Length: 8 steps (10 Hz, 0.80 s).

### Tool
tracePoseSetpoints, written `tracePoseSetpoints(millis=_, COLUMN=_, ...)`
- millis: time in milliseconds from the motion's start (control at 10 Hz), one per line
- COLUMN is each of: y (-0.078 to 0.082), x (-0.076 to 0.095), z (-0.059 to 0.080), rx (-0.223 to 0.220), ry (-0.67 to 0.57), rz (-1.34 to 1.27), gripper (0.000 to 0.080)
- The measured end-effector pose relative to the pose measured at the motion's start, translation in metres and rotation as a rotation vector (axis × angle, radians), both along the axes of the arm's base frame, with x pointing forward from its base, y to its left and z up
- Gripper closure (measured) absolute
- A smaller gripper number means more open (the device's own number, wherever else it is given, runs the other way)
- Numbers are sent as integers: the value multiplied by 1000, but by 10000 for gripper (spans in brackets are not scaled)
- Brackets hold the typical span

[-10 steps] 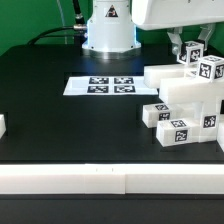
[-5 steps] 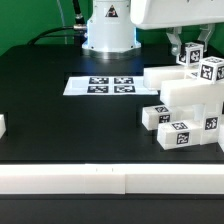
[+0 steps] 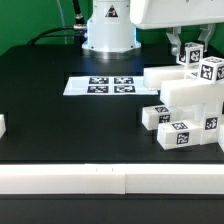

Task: Assemble chair

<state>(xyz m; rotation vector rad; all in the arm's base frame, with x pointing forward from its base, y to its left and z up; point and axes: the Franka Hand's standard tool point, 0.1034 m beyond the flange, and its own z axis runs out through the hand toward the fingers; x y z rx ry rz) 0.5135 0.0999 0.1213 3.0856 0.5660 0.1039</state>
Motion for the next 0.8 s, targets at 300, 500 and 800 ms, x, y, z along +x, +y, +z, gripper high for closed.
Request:
tracePoseSetpoints(millis=300, y=1, x=0, z=0, rx=17, ry=3, rz=-229, gripper=512)
tracePoseSetpoints(millis=500, y=1, x=0, z=0, rx=28, ry=5, rz=-384, gripper=512)
tracePoseSetpoints(millis=800, y=2, x=0, z=0, rx=42, ry=8, rz=-532, gripper=512)
